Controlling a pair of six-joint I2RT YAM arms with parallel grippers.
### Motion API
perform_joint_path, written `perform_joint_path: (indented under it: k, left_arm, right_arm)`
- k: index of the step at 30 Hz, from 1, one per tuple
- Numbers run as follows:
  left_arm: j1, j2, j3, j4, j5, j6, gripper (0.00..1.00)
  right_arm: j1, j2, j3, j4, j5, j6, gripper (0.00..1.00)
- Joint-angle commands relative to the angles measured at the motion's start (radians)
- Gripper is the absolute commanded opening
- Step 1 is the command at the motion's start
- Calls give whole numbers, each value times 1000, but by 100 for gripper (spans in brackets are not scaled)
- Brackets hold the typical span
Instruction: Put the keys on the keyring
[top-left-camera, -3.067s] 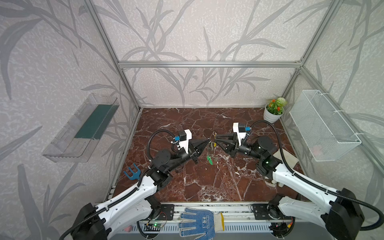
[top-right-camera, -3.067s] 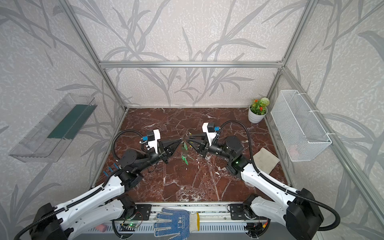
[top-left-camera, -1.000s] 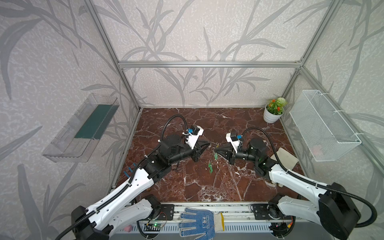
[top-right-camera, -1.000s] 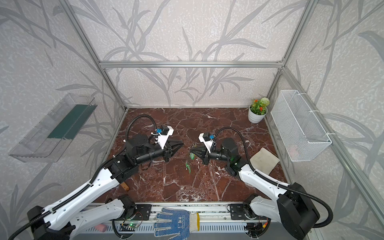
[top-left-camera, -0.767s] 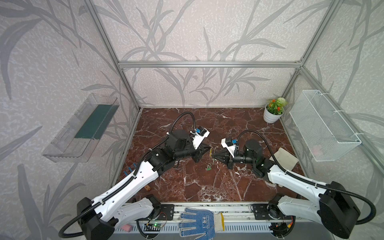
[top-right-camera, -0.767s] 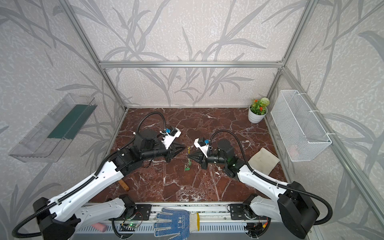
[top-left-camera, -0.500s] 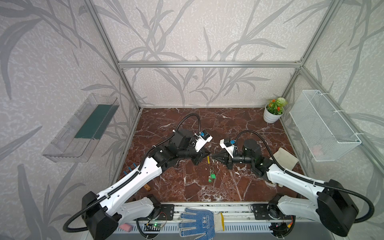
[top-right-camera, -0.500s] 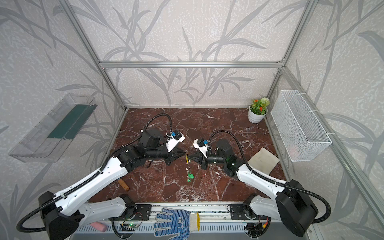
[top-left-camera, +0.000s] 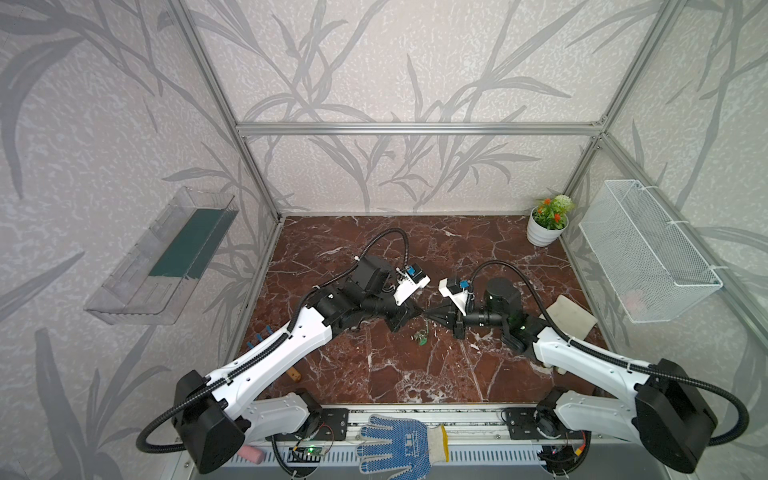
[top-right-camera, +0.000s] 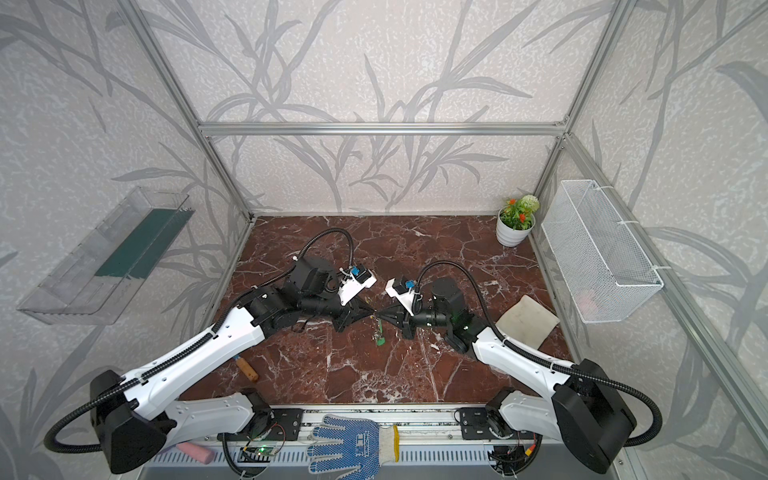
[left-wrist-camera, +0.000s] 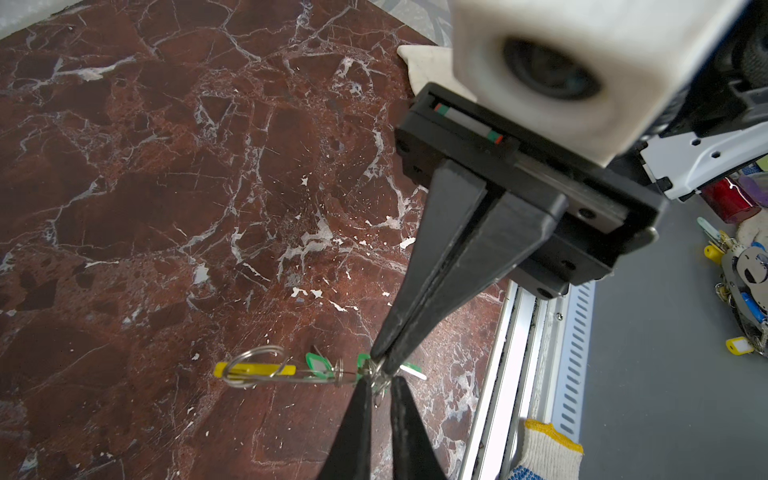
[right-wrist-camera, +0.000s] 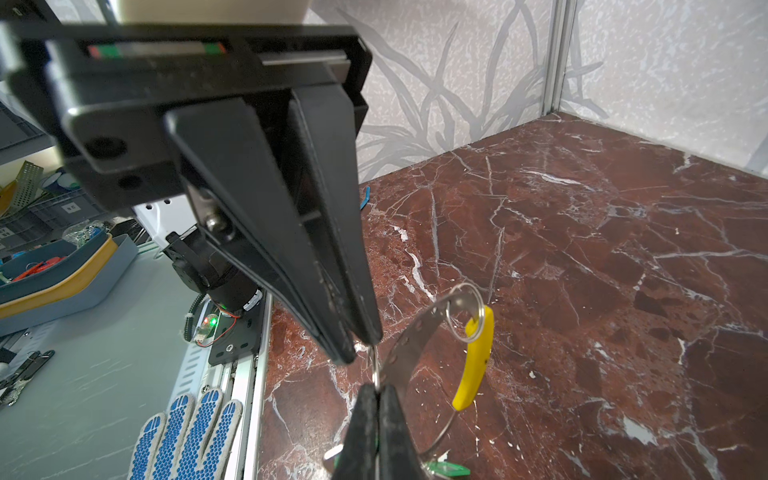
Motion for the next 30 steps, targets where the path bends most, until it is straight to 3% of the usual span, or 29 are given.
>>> perform_joint_path:
  k: [1,13,20,30]
  left_arm:
    - [3,6,24,-11,26,30,13]
    - [2,-28,-6,8,-99,24,13]
    - [3,-2,3,-8,-3,27,13]
    - [3,17,10,-28,51,34,12]
  right_arm:
    - [11,-13,31,30,-22,-6,0]
    - [11,-30,21,36,-7,-7,0]
    - [11,-31,17,47,-12,-2,0]
    - [11,-29,16,51,-17,0,0]
